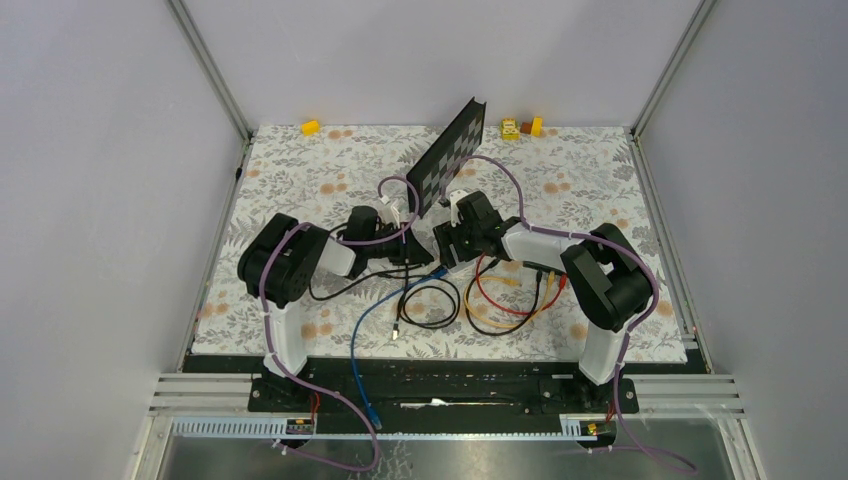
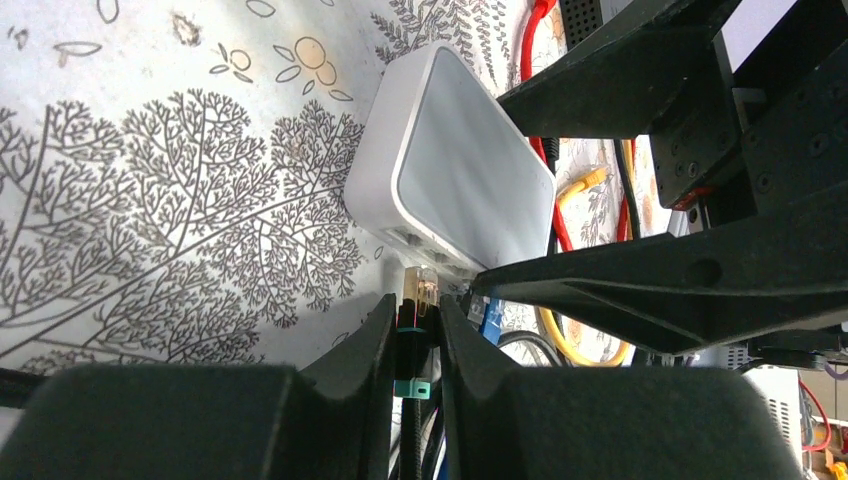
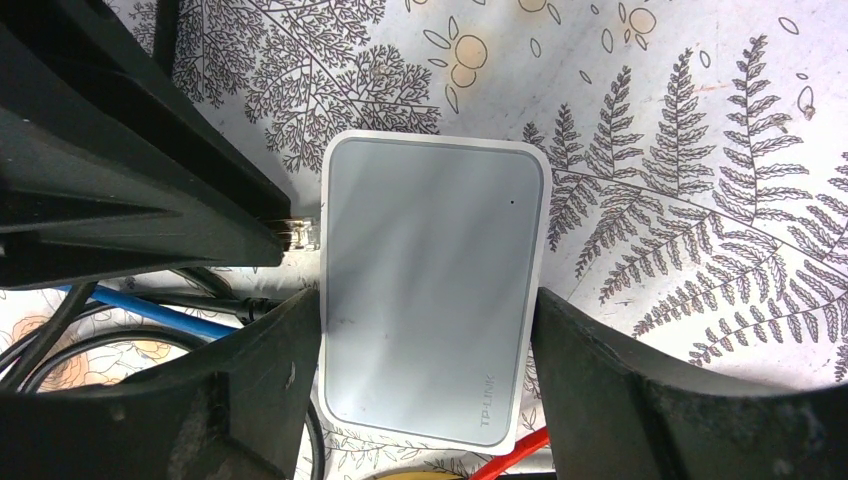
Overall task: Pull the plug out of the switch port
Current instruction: Pull the connector from the switch port, then move the connector to the corner of the board.
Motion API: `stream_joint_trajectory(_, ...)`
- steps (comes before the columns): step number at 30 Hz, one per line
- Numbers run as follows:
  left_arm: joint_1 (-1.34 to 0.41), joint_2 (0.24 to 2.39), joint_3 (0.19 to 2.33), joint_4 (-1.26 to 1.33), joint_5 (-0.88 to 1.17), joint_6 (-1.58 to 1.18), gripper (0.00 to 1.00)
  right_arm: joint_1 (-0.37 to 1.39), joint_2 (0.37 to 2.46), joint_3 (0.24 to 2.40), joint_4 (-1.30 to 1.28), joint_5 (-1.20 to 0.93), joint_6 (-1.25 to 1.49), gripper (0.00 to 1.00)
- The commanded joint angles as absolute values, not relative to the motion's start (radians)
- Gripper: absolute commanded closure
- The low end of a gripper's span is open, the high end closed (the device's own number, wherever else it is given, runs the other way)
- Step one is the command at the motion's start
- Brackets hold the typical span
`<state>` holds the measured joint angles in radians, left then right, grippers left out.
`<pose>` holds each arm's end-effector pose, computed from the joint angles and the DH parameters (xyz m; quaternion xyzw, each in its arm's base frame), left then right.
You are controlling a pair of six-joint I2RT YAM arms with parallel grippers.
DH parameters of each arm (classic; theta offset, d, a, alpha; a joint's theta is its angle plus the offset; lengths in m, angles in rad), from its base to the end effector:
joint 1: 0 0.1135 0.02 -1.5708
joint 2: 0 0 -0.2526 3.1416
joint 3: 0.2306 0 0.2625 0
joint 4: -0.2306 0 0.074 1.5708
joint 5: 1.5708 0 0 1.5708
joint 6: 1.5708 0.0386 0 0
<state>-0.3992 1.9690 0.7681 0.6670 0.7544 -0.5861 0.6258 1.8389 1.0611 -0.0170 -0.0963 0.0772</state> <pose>0.3161 -0.1620 0.0778 0.1064 0.8210 -0.4998 0.2546 0.3138 0.2313 0.1403 -0.2680 0.8851 0.1719 0.3395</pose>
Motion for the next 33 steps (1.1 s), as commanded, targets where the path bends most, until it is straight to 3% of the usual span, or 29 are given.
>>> stream_joint_trajectory(1,-0.393,1.934,0.727,0.722,0.745,-0.592,1.00,0.624,1.813,1.047,-0.031,-0.019,0.068,0.42)
stream_joint_trajectory(21,-0.293,1.724,0.843,0.326,0.673,-0.189,0.98,0.625,1.795,1.069,-0.033,-0.098,-0.025,0.40)
stream_joint_trajectory(33,-0.352,1.707,0.755,0.355,0.532,-0.150,0.91,0.624,1.814,1.082,-0.041,-0.104,-0.049,0.38)
